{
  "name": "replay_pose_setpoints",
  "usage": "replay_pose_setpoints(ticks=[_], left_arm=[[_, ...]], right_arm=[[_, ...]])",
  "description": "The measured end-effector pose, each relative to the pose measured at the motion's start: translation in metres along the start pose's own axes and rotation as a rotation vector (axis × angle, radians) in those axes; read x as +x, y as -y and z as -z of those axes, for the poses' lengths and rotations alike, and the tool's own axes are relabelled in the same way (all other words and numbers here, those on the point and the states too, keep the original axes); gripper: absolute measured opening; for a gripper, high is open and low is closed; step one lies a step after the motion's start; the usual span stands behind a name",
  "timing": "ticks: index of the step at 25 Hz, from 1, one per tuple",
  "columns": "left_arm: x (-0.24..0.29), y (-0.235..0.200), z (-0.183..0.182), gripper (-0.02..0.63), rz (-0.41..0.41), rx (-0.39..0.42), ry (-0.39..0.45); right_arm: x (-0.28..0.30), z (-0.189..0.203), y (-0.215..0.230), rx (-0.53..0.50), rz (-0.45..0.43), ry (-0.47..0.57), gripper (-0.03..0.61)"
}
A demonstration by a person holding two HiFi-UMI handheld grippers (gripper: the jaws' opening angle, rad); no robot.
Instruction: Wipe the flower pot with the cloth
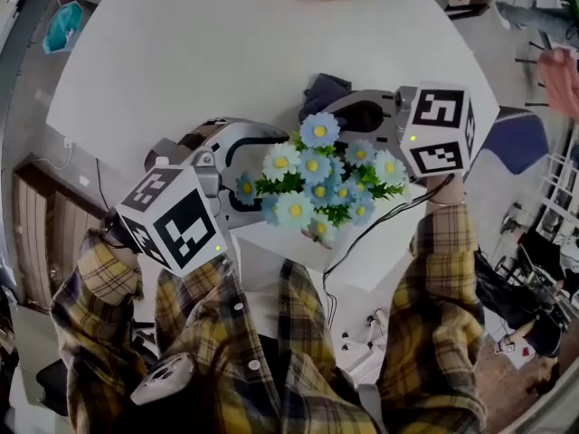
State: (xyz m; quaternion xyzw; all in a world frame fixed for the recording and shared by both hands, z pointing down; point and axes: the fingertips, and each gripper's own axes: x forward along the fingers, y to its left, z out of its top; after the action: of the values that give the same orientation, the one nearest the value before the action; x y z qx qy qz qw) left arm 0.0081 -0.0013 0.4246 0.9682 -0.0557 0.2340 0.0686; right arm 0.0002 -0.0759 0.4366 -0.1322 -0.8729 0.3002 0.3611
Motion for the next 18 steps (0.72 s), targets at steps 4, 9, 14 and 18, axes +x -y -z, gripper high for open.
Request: replay_pose_setpoints(ticks=[4,9,14,18], left_arm=[[0.001,0.001,0.001,0.393,-0.01,-0.015,0.012],[-0.001,0.004,0.007,0.376,-0.047,-0.027,-0.008],[-0.018,0.017,0.013,0.374,-0.076,-0.065,-0.039],[-0.039,0.014,-0.004,0.324,-0.168,-0.149,0.031]], right_arm=[[0.004,0.0,0.002,-0.015,-0.004,-0.005,0.015],[-0.013,-0.006,0.012,-0.008,0.097,0.1,0.015],[-0.053,-0.024,0.011,-0.021,0.255,0.251,0.015],[-0.091,-0.045,0.0,-0.043,0.379,0.394,0.015]])
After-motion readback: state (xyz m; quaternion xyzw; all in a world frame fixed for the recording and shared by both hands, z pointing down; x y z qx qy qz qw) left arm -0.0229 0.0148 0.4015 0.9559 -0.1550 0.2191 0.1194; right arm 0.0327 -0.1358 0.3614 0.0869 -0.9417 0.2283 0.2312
